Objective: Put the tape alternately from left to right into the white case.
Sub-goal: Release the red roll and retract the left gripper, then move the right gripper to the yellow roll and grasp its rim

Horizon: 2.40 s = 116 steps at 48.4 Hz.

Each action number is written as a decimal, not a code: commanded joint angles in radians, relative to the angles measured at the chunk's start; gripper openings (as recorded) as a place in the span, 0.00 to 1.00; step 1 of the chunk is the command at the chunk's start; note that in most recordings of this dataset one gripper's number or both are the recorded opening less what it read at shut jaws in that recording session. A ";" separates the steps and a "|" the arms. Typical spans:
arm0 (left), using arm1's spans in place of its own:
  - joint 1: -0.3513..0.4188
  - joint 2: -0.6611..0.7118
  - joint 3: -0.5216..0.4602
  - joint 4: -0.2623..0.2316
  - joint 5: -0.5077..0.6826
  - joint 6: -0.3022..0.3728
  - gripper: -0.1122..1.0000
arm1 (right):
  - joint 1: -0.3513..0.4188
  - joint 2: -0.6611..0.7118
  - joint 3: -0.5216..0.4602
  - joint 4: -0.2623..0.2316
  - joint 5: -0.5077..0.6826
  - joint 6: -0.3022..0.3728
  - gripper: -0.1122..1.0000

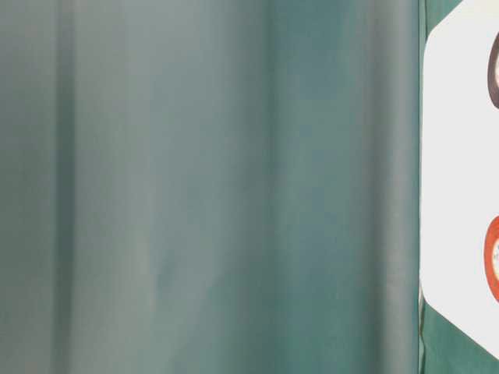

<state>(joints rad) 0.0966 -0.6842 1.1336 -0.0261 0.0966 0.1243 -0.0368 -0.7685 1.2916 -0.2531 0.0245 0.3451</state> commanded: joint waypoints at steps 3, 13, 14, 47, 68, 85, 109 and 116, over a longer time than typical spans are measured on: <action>-0.015 -0.005 -0.009 -0.002 -0.009 0.002 0.82 | 0.067 -0.005 -0.003 0.000 -0.015 0.002 0.60; -0.020 -0.005 -0.009 -0.002 -0.009 0.002 0.82 | 0.153 -0.018 0.002 -0.002 -0.046 0.000 0.60; -0.021 -0.006 -0.009 -0.002 -0.009 0.002 0.82 | 0.160 -0.018 0.002 -0.002 -0.049 -0.002 0.60; -0.028 -0.006 -0.008 -0.002 -0.009 0.003 0.82 | 0.252 0.028 -0.021 -0.006 -0.078 -0.009 0.60; -0.029 -0.006 -0.008 -0.002 -0.008 0.003 0.82 | 0.347 0.342 -0.224 -0.025 -0.123 -0.014 0.60; -0.029 -0.066 0.021 -0.002 -0.006 0.003 0.82 | 0.383 0.584 -0.413 -0.043 -0.147 -0.014 0.60; -0.029 -0.110 0.044 -0.002 0.005 0.002 0.82 | 0.417 0.715 -0.546 -0.046 0.038 -0.003 0.60; -0.029 -0.110 0.043 -0.002 0.005 0.002 0.82 | 0.436 0.716 -0.594 -0.044 0.189 -0.003 0.60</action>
<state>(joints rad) 0.0706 -0.7977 1.1888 -0.0261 0.1058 0.1258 0.3896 -0.0399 0.7378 -0.2991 0.1534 0.3421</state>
